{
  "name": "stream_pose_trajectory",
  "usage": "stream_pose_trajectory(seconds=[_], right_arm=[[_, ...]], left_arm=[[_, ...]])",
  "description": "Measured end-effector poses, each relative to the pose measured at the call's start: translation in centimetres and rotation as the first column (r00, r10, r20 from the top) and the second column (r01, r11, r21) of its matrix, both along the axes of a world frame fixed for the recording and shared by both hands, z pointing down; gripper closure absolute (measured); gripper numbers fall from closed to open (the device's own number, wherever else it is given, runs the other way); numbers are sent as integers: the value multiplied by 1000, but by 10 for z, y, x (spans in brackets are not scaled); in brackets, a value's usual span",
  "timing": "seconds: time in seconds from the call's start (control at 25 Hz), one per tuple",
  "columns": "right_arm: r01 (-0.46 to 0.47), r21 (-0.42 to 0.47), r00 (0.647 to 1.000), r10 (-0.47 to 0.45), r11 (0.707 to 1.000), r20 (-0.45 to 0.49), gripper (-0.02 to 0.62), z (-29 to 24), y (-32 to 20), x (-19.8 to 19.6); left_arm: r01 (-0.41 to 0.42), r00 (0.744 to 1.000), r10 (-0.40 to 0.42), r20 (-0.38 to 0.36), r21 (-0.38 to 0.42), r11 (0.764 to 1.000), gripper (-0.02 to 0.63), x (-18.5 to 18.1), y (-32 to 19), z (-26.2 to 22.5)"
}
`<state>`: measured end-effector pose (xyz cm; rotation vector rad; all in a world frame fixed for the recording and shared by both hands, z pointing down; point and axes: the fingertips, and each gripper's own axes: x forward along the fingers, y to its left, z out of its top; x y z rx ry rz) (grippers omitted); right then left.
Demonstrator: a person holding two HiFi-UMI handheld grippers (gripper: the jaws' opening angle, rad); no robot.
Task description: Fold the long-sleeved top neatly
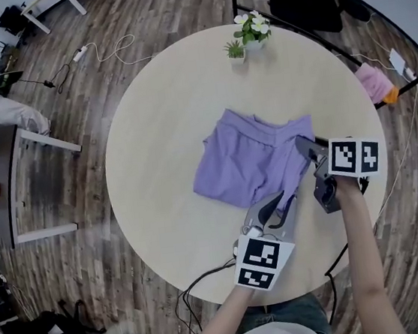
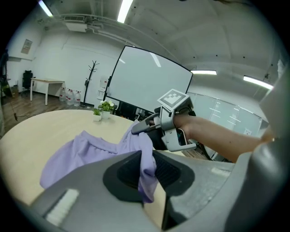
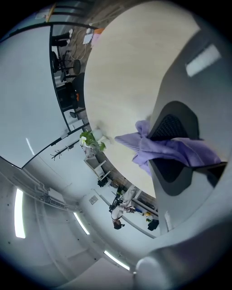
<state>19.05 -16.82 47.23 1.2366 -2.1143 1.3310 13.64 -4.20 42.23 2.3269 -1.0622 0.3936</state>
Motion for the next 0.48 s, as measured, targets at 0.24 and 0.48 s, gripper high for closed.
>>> stream_pose_trajectory(seconds=[0.24,0.48], right_arm=[[6,7,1000,-6,1000,-26,482,-8,-17,-50],[11,-26,998,-12,1000,-65,480,8,-31,-98]], left_arm=[[18,997,-20,-78,-31,999,537,-50,-16,-9],[47,987,-62,-150,-106,993,530,-104,-32,5]])
